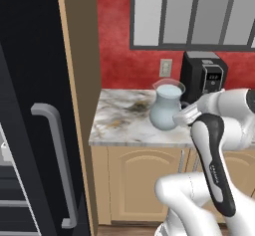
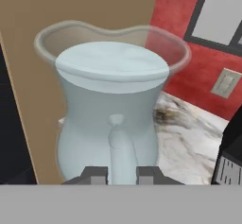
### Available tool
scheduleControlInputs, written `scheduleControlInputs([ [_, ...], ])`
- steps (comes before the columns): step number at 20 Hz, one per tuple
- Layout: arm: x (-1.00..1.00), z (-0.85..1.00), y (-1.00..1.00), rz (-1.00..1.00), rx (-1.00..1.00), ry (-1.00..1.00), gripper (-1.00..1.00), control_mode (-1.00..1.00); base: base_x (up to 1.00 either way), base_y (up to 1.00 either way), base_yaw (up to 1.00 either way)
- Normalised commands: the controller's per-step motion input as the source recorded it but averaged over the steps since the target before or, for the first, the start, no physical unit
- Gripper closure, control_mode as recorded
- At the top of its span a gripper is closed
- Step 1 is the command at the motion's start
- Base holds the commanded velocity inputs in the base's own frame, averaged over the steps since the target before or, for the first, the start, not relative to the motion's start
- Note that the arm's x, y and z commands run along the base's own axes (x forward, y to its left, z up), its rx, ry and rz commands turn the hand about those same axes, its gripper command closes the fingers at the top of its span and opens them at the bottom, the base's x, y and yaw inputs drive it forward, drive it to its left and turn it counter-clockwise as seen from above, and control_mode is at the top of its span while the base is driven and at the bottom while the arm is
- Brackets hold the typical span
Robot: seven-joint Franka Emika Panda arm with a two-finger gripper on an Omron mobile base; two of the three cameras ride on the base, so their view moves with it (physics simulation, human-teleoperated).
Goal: Move the tacos and lemon from the second highest shelf to the top shelf to make space. Then, place the pitcher from the counter on the cleared second highest shelf.
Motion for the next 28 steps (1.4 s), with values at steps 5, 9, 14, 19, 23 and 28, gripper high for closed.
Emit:
scheduleControlInputs([
  [5,-0.25,0.27,0.00,0.00,0.15,0.00,1.00,-1.00,0.00,0.00,0.00],
  [9,-0.06,0.00,0.00,0.00,0.04,0.00,1.00,-1.00,0.00,0.00,0.00],
  [14,-0.01,0.00,0.00,-0.03,0.00,0.00,1.00,-1.00,0.00,0.00,0.00],
  [19,0.00,0.00,0.00,0.00,0.00,0.00,1.00,-1.00,0.00,0.00,0.00],
  [23,0.00,0.00,0.00,0.00,0.00,0.00,1.00,1.00,0.00,0.00,0.00],
  [28,0.00,0.00,0.00,0.00,0.00,0.00,1.00,1.00,-0.22,0.00,-0.02],
])
